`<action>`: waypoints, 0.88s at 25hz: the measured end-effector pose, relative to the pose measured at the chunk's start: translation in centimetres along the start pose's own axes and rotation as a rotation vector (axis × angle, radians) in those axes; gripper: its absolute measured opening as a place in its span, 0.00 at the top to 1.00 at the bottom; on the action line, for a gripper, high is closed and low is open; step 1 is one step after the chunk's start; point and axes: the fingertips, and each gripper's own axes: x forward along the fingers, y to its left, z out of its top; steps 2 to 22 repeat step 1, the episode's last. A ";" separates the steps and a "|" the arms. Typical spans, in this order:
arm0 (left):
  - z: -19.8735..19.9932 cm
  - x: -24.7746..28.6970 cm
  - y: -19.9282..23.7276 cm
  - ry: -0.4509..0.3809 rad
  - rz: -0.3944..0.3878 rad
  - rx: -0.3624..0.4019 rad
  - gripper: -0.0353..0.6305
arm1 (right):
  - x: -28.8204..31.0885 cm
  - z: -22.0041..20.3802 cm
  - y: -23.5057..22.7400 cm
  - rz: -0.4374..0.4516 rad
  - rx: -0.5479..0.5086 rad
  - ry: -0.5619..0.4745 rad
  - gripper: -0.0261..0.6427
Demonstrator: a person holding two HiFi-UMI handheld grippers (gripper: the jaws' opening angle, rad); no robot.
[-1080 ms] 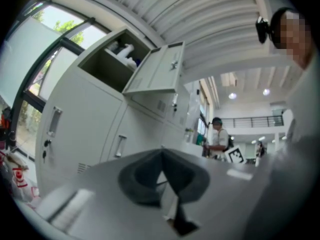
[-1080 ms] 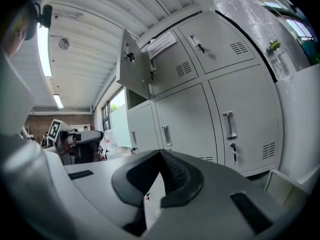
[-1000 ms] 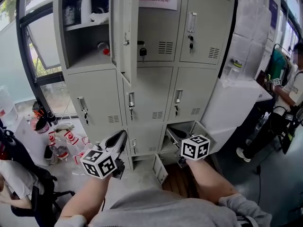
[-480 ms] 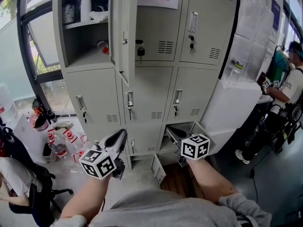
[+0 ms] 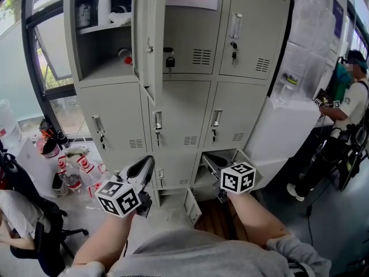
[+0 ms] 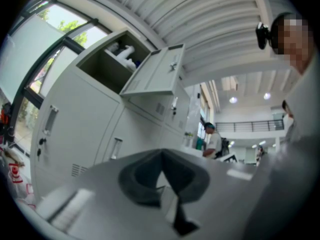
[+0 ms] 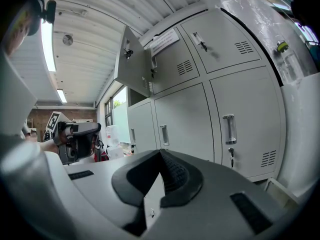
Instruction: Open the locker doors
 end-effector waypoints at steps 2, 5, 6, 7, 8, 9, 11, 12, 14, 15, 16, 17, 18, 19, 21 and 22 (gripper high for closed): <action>0.0 0.1 0.0 0.000 0.000 0.000 0.94 | 0.0 0.1 0.0 0.001 -0.001 0.000 0.95; 0.0 0.1 0.0 0.000 0.000 0.000 0.94 | 0.0 0.1 0.0 0.001 -0.001 0.000 0.95; 0.0 0.1 0.0 0.000 0.000 0.000 0.94 | 0.0 0.1 0.0 0.001 -0.001 0.000 0.95; 0.0 0.1 0.0 0.000 0.000 0.000 0.94 | 0.0 0.1 0.0 0.001 -0.001 0.000 0.95; 0.0 0.1 0.0 0.000 0.000 0.000 0.94 | 0.0 0.1 0.0 0.001 -0.001 0.000 0.95; 0.0 0.1 0.0 0.000 0.000 0.000 0.94 | 0.0 0.1 0.0 0.001 -0.001 0.000 0.95; 0.0 0.1 0.0 0.000 0.000 0.000 0.94 | 0.0 0.1 0.0 0.001 -0.001 0.000 0.95; 0.0 0.1 0.0 0.000 0.000 0.000 0.94 | 0.0 0.1 0.0 0.001 -0.001 0.000 0.95; 0.0 0.1 0.0 0.000 0.000 0.000 0.94 | 0.0 0.1 0.0 0.001 -0.001 0.000 0.95; 0.0 0.1 0.0 0.000 0.000 0.000 0.94 | 0.0 0.1 0.0 0.001 -0.001 0.000 0.95; 0.0 0.1 0.0 0.000 0.000 0.000 0.94 | 0.0 0.1 0.0 0.001 -0.001 0.000 0.95; 0.0 0.1 0.0 0.000 0.000 0.000 0.94 | 0.0 0.1 0.0 0.001 -0.001 0.000 0.95; 0.0 0.1 0.0 0.000 0.000 0.000 0.94 | 0.0 0.1 0.0 0.001 -0.001 0.000 0.95; 0.0 0.1 0.0 0.000 0.000 0.000 0.94 | 0.0 0.1 0.0 0.001 -0.001 0.000 0.95; 0.0 0.1 0.0 0.000 0.000 0.000 0.94 | 0.0 0.1 0.0 0.001 -0.001 0.000 0.95; 0.0 0.1 0.0 0.000 0.000 0.000 0.94 | 0.0 0.1 0.0 0.001 -0.001 0.000 0.95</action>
